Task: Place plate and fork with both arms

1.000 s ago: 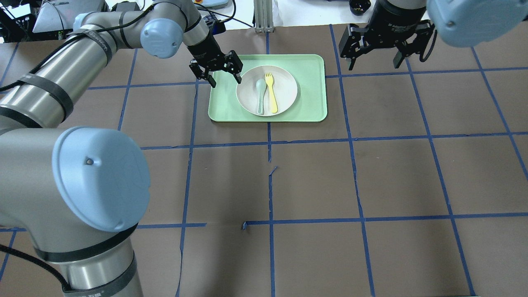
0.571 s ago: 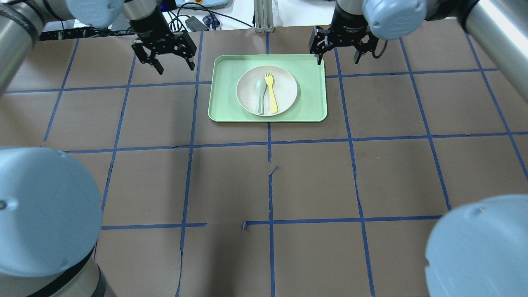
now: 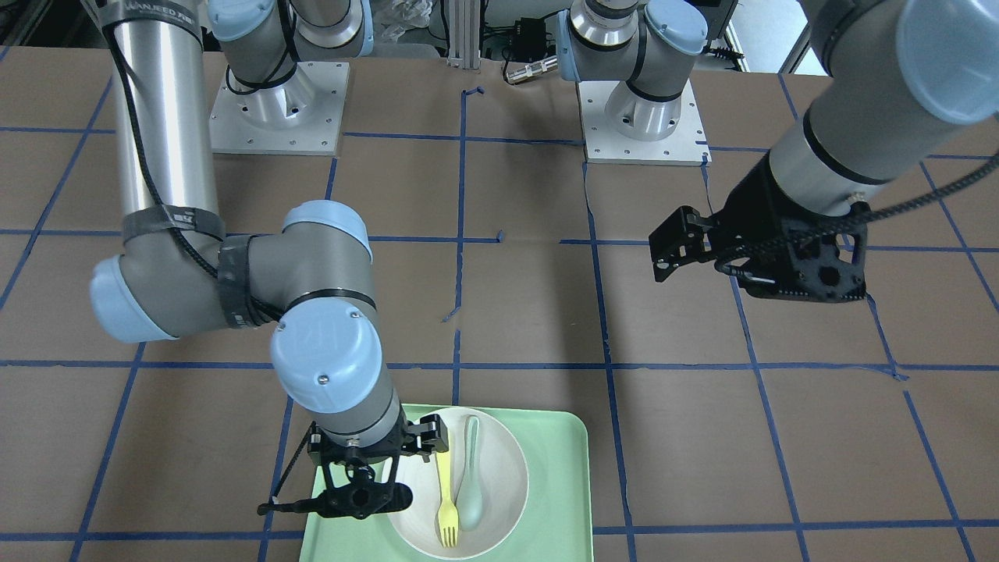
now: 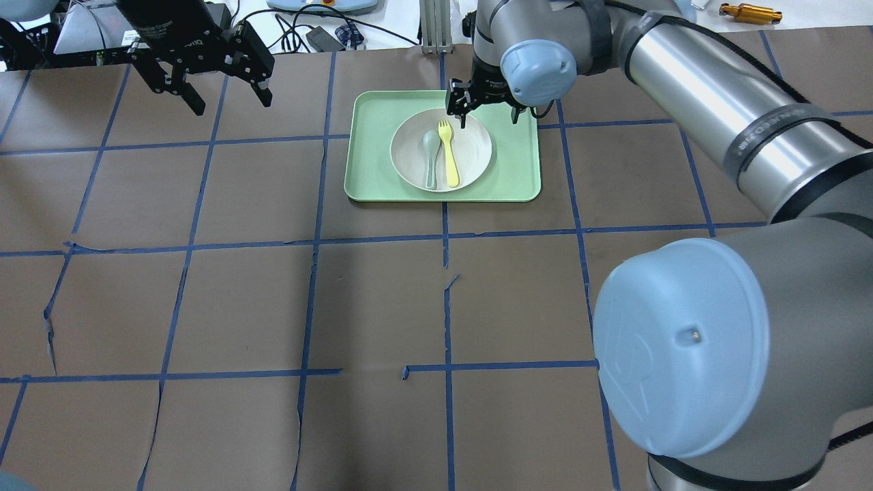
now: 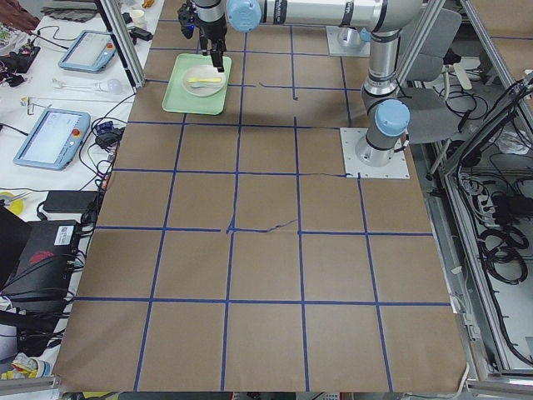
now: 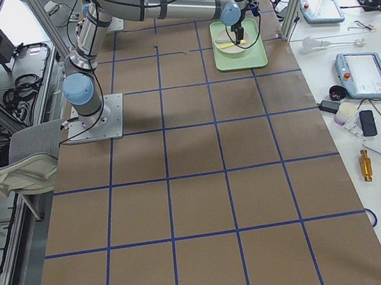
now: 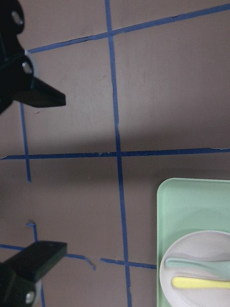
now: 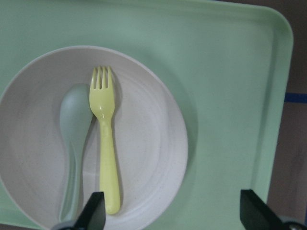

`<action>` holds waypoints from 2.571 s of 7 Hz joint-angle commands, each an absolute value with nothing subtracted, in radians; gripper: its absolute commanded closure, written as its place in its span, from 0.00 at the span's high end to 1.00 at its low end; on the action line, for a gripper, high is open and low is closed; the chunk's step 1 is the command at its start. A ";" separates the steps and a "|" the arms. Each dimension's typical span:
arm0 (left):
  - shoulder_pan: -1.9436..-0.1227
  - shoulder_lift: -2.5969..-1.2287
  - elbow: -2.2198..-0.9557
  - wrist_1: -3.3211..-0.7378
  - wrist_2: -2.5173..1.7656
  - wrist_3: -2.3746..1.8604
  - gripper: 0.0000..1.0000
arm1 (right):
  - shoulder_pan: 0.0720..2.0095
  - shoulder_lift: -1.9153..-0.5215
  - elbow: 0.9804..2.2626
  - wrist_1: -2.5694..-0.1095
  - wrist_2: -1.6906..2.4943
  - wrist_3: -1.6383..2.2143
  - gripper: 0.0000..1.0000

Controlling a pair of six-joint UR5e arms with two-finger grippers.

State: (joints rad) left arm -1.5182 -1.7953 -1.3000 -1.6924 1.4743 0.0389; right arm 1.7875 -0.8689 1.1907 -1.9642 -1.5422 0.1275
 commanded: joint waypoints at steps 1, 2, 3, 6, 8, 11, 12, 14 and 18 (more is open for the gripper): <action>-1.583 -1.714 -1.450 -1.544 1.617 -0.029 1.00 | 1.833 -0.810 1.186 -1.991 -1.542 0.140 0.98; -1.572 -1.704 -1.501 -1.537 1.608 -0.020 1.00 | 1.836 -0.799 1.186 -1.996 -1.542 0.144 0.94; -1.566 -1.677 -1.544 -1.539 1.612 -0.015 1.00 | 1.850 -0.786 1.186 -2.025 -1.542 0.147 0.86; -1.566 -1.658 -1.572 -1.526 1.608 -0.009 1.00 | 1.862 -0.776 1.196 -2.029 -1.555 0.147 0.60; -1.569 -1.649 -1.591 -1.520 1.605 -0.021 1.00 | 1.862 -0.779 1.219 -2.029 -1.559 0.147 0.54; -1.568 -1.647 -1.594 -1.513 1.606 -0.023 1.00 | 1.862 -0.776 1.223 -2.031 -1.555 0.149 0.51; -1.568 -1.649 -1.594 -1.503 1.606 -0.023 1.00 | 1.862 -0.776 1.233 -2.043 -1.554 0.149 0.48; -1.565 -1.649 -1.595 -1.511 1.605 -0.023 1.00 | 1.862 -0.776 1.238 -2.049 -1.552 0.149 0.47; -1.565 -1.651 -1.604 -1.488 1.606 -0.021 1.00 | 1.862 -0.784 1.236 -2.046 -1.549 0.150 0.10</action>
